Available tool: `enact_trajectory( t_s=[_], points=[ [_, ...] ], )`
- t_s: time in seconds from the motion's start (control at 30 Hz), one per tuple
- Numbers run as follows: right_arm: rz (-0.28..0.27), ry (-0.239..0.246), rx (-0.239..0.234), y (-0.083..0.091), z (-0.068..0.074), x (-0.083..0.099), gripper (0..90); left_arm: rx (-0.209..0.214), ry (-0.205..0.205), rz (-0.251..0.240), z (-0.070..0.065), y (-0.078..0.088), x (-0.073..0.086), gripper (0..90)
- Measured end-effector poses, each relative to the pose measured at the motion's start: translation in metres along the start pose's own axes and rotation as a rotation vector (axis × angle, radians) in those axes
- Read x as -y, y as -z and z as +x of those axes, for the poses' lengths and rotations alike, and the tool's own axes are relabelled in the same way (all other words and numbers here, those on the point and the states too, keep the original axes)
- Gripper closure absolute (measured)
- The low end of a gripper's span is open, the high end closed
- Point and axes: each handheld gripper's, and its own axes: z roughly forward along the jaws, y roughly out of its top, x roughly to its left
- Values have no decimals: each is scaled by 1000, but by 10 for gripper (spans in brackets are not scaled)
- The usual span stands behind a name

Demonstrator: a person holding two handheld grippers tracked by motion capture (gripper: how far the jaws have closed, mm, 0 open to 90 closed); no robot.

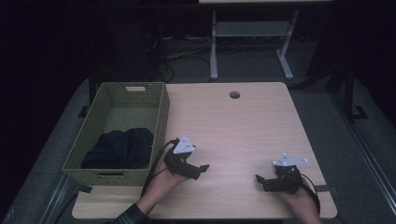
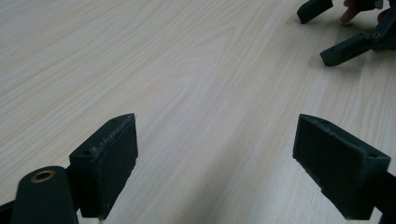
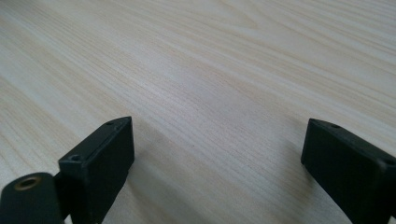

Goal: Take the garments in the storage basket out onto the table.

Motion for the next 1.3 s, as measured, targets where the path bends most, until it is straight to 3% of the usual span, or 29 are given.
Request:
enact_trajectory(
  t_s=[0.7, 1.3],
  points=[
    [2, -2, -2, 0, 0, 0, 93, 26, -8, -32, 2, 12, -19, 137],
    [0, 0, -2, 0, 0, 0, 93, 71, -29, -21, 9, 15, -34, 136]
  ],
)
